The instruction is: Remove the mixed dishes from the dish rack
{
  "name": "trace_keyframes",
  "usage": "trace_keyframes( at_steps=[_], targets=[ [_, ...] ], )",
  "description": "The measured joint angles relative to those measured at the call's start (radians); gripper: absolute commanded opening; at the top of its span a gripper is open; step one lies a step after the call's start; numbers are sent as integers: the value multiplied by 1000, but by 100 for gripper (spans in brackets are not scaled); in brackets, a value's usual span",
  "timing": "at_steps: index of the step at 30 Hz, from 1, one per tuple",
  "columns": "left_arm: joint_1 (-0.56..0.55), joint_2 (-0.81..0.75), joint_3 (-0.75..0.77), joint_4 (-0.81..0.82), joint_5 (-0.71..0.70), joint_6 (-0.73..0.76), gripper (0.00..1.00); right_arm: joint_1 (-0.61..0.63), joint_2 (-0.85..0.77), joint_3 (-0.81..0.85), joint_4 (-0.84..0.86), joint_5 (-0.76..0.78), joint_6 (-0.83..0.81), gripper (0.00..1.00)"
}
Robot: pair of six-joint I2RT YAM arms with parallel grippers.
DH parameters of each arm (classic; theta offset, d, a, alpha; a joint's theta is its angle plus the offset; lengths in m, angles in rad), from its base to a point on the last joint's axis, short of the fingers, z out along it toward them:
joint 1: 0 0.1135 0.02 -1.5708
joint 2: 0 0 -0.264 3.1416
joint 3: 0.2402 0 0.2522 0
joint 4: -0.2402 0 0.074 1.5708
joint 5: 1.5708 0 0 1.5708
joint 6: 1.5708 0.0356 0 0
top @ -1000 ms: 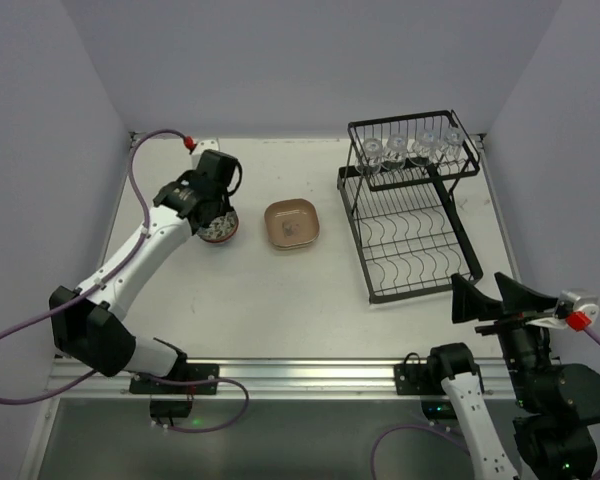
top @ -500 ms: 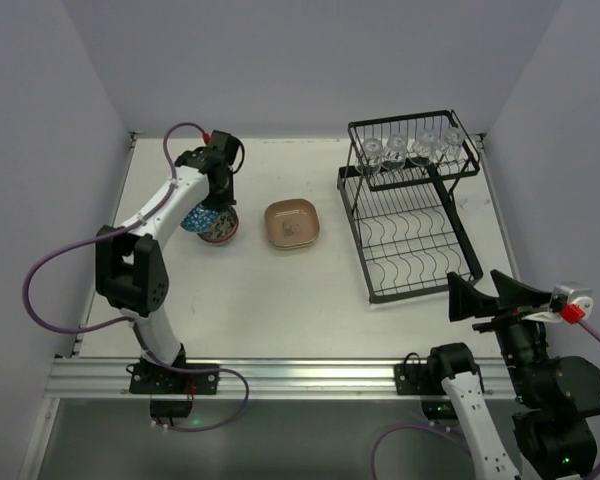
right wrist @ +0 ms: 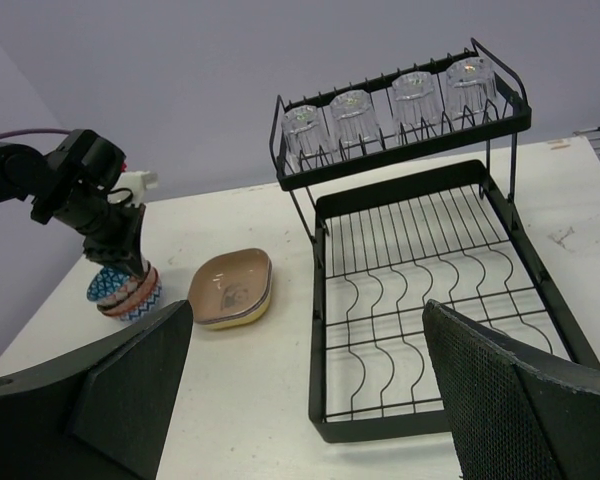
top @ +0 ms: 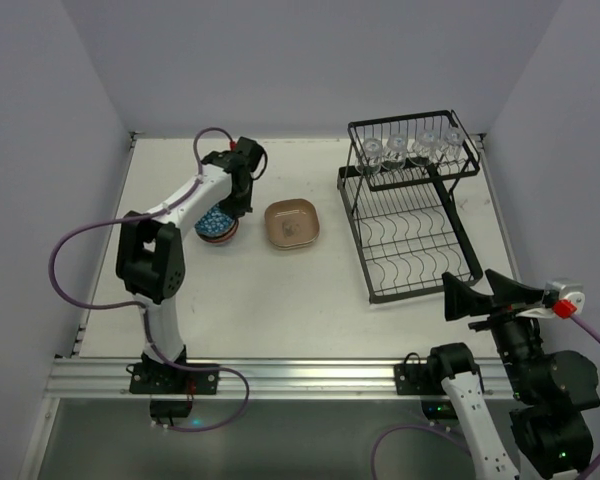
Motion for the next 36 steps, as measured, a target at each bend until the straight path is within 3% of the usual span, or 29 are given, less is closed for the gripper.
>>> trace_keyframes(
  at_steps=[20,22,27,30,36],
  targets=[
    [-54,44,24,-51,-108,0,0,0,0,-10,1,0,-2,99],
    [-54,44,24,-53,-112,0,8,0,0,-10,0,0,-2,99],
    [-54,44,24,-55,-127,-1,15,0,0,-10,0,0,-2,99],
    [-54,41,26,-55,-138,0,27,0,0,-10,0,0,-2,99],
    [-54,-8,26,-57,-156,-1,33,0,2,-10,0,-1,-2,99]
  ],
)
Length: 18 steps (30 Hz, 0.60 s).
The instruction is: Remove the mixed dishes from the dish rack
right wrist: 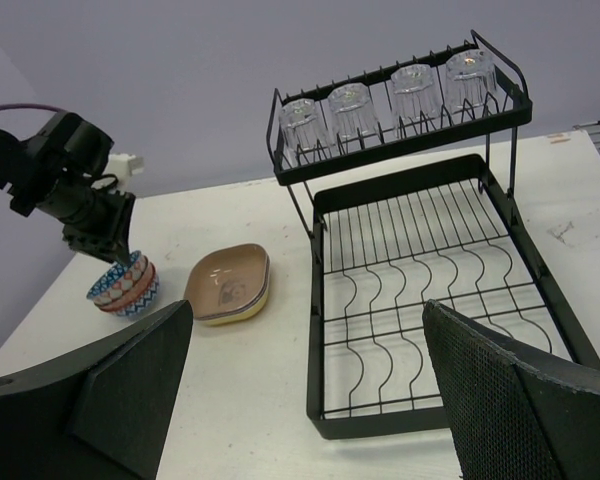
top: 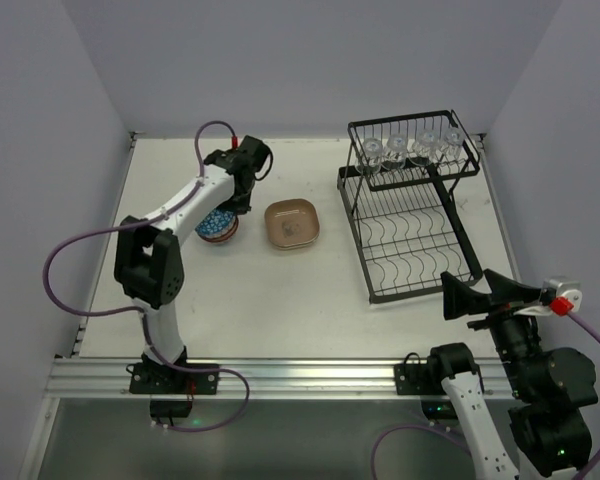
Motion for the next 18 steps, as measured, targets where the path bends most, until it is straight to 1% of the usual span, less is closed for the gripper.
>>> trace_keyframes(
  at_steps=[2,3,5,6,7,8,10,11,15,18],
  targets=[
    [0,-33,2,-3,-7,0,40,0,2,0,0,0,0,99],
    [0,-56,4,-5,-11,0,46,0,5,0,0,0,0,99],
    [-2,-96,7,-7,-19,-2,52,0,14,0,0,0,0,99],
    [-3,-120,8,-8,-23,-3,60,0,20,0,0,0,1,99],
    [-4,-146,8,-10,-26,-1,65,0,29,0,0,0,2,99],
    [-8,-179,8,-13,-31,-4,75,0,42,0,0,-2,4,99],
    [-18,-244,-2,-5,-30,-4,85,0,70,0,2,-10,12,99],
    [-26,-298,-30,15,-27,-3,100,0,88,0,2,-19,18,99],
    [-47,-566,-211,111,-7,-2,100,0,184,0,27,-50,41,99],
    [-47,-784,-367,173,-2,2,100,0,287,7,58,-62,57,93]
  ],
)
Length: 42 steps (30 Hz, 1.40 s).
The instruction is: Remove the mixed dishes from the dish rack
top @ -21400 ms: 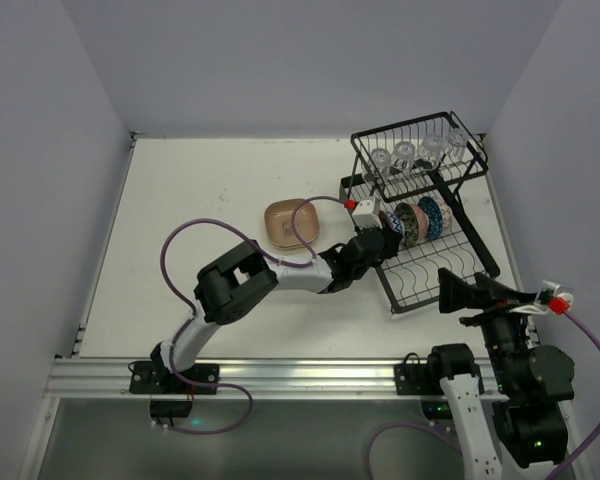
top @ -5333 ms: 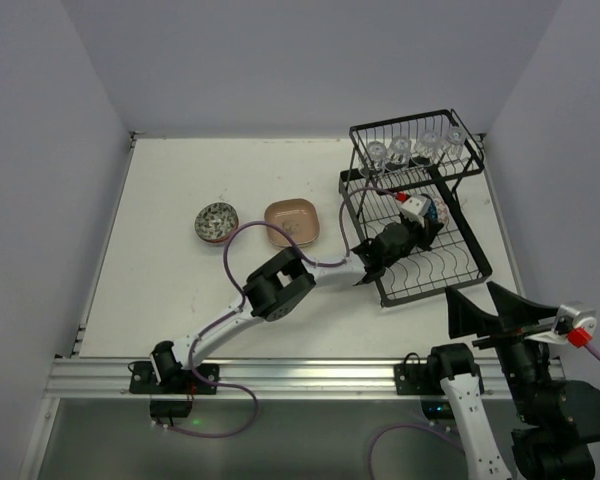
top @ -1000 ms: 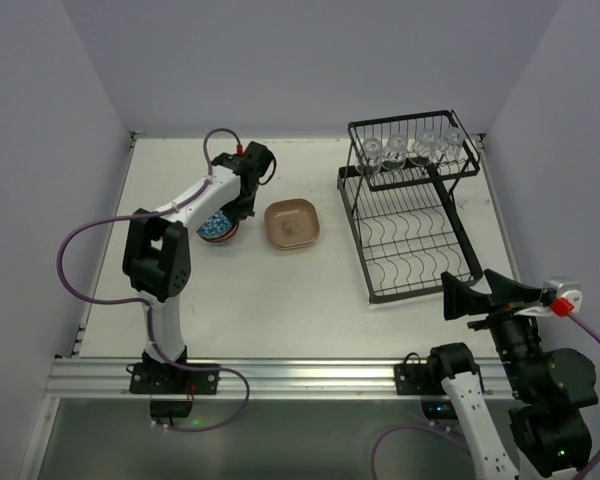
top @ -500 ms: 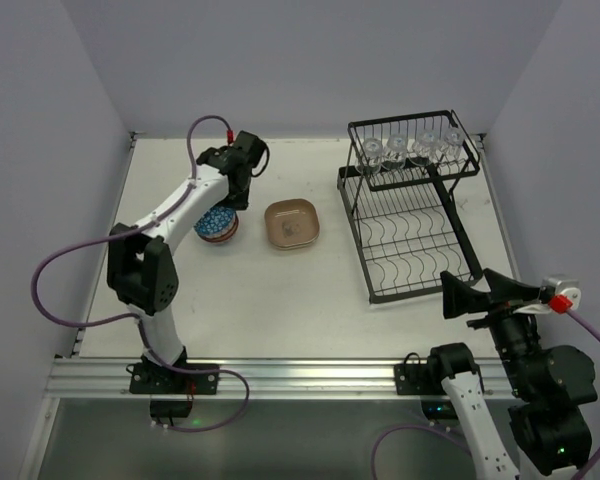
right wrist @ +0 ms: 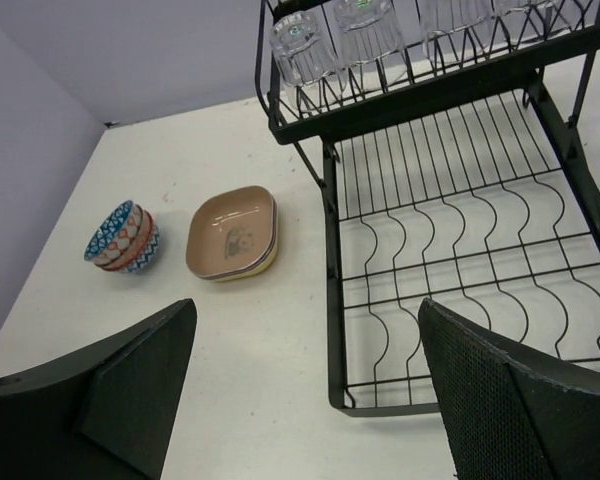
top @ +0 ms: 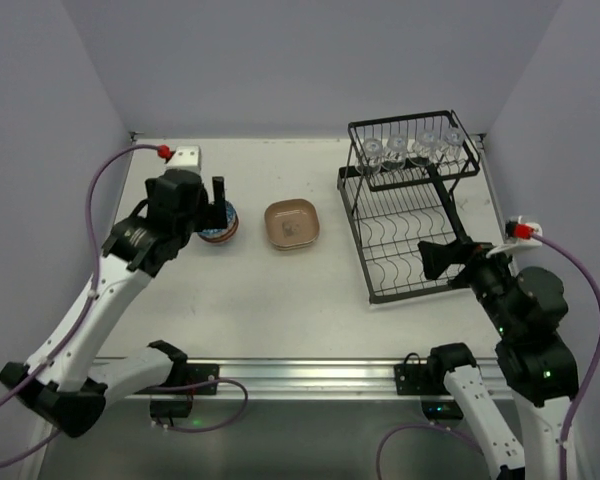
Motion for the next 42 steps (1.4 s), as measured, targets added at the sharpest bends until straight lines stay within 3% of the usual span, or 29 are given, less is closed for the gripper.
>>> trace_keyframes(
  at_steps=[5,9,17,24,33,42],
  targets=[
    [0,-231,-236,105,10,-24,100,0,251,91,43,-6,9,83],
    [1,-318,-417,171,51,-37,100,0,494,254,72,-4,1,78],
    [0,-348,-442,190,74,-36,100,1,1010,733,16,-5,-135,76],
    [0,-372,-446,224,106,-35,100,1,1297,1053,-99,74,-255,75],
    [0,-365,-463,248,158,-28,100,1,1489,1132,-154,101,-316,71],
    [0,-364,-470,256,164,-27,100,1,1540,1130,-161,105,-327,63]
  ],
)
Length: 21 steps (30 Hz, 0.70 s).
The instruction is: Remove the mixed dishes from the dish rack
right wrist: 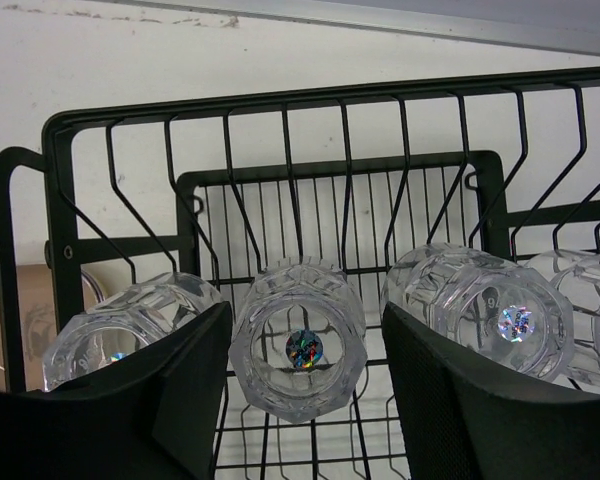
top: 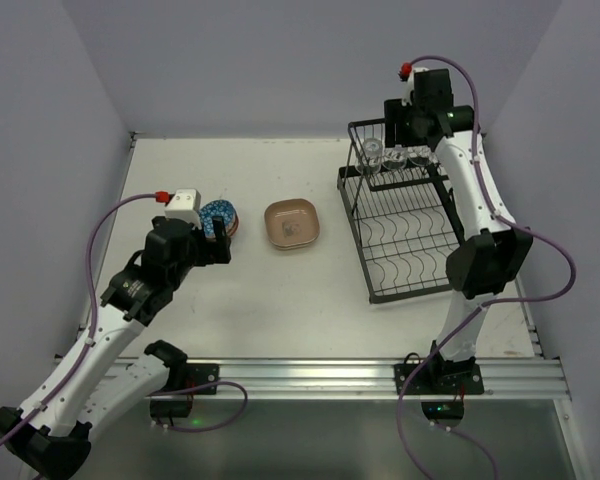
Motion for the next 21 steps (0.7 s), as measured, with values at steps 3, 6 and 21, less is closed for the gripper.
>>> trace_keyframes(
  at_steps=[3,6,21],
  targets=[
    [0,0,-1,0,0,0,100,1,0,-18,4,14,0,61],
    [0,1,-2,2,1,0,100,1,0,-48,12,19,0,58],
    [0,-6,-2,3,6,0,100,1,-113,-177,116,56,19,0]
  ],
)
